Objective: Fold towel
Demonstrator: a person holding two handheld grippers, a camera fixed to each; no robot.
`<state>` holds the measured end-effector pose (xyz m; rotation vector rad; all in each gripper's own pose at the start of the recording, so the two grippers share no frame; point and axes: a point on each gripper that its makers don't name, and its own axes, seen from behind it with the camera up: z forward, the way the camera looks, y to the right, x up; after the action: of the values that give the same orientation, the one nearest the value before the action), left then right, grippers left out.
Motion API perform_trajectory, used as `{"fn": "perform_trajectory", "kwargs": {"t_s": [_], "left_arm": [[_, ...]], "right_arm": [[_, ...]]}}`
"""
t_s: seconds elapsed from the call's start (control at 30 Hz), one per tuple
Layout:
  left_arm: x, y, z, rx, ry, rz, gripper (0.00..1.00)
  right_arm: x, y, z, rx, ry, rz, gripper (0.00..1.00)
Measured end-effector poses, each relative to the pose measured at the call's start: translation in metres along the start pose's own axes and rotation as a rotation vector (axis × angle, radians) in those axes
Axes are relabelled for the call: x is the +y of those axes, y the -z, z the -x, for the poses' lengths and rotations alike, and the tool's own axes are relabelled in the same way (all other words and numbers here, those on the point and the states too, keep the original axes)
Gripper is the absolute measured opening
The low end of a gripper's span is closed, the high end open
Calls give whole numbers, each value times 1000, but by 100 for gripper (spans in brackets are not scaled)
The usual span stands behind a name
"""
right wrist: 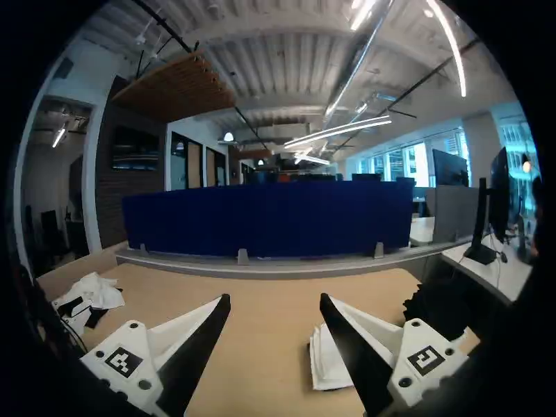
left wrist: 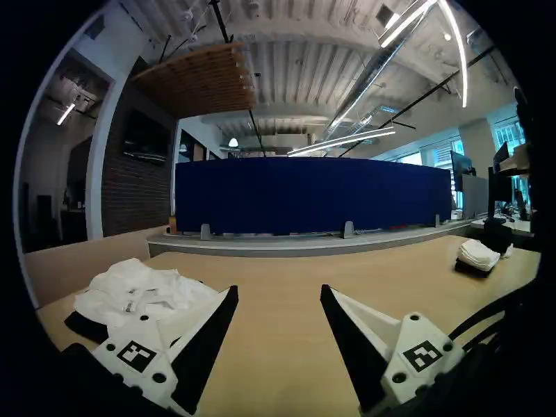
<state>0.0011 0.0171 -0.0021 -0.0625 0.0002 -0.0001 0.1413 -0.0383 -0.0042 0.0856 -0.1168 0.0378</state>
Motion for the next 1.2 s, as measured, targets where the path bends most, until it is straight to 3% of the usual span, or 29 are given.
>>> {"fn": "perform_trajectory", "kwargs": {"t_s": [0.13, 0.2, 0.5, 0.9, 1.2], "left_arm": [[0, 0, 1, 0, 1, 0, 91], [-1, 0, 1, 0, 0, 0, 99], [-1, 0, 1, 0, 1, 0, 99], [0, 0, 0, 0, 0, 0, 99], [0, 0, 0, 0, 0, 0, 99]], "right_arm": [[9, -1, -7, 27, 8, 14, 100], [15, -1, -9, 45, 15, 24, 100], [57, -1, 12, 103, 20, 106, 100], [60, -4, 93, 68, -6, 102, 100], [64, -9, 106, 110, -36, 107, 99]]}}
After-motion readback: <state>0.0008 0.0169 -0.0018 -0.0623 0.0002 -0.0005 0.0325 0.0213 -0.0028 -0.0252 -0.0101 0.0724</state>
